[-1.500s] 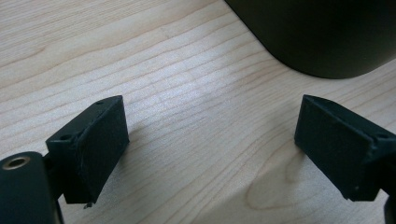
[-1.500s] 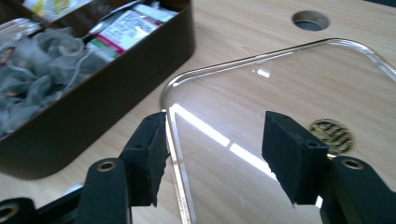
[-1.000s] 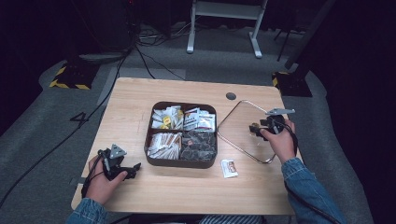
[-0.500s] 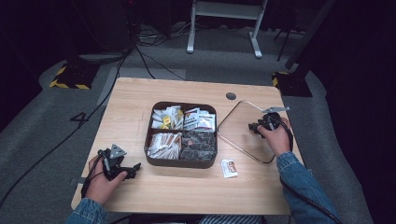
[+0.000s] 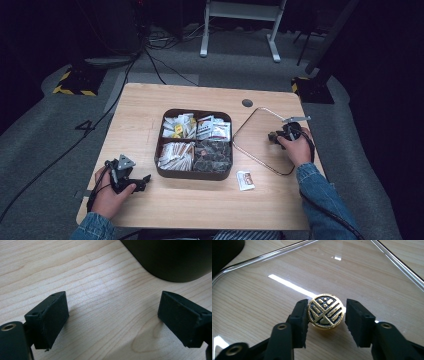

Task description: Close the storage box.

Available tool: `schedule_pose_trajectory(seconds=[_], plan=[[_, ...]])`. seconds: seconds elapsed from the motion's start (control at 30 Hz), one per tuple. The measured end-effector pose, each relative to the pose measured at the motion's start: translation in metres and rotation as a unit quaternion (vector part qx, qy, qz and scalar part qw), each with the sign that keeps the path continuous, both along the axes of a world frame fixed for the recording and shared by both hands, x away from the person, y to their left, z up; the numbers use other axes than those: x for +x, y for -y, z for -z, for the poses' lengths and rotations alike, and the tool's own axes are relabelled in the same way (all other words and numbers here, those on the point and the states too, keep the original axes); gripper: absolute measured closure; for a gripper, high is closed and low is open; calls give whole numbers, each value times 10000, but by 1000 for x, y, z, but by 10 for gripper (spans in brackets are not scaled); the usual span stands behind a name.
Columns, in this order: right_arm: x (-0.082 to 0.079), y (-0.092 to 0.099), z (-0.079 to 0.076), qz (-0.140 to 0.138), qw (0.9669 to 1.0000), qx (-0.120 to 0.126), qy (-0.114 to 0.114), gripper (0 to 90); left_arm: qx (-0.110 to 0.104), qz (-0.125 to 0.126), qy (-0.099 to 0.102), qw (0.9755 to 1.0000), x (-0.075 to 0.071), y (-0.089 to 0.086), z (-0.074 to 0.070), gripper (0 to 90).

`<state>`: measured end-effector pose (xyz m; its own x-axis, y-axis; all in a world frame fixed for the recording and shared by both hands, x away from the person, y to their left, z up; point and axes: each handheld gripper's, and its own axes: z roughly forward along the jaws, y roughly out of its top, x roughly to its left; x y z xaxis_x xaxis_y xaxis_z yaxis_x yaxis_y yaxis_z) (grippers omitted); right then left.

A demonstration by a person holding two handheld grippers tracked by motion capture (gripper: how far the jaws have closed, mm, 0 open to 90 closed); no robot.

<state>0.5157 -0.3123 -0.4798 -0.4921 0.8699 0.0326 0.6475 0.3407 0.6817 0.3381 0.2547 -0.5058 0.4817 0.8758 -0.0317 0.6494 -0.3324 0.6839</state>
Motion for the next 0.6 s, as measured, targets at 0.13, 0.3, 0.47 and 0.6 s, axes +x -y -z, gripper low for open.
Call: schedule_pose_trajectory(seconds=[0.13,0.3,0.47,0.6], plan=[[-1,-3,0,1,10000,-63,19,587,1,0,-1,10000,0,0,0,100],[-2,-4,1,-25,9999,-108,119,589,1,1,-1,10000,0,0,0,101],[-2,-4,2,-24,9997,-129,189,591,2,0,0,10000,0,0,0,100],[-3,-4,1,-21,9996,-173,207,592,2,0,-1,10000,0,0,0,100]])
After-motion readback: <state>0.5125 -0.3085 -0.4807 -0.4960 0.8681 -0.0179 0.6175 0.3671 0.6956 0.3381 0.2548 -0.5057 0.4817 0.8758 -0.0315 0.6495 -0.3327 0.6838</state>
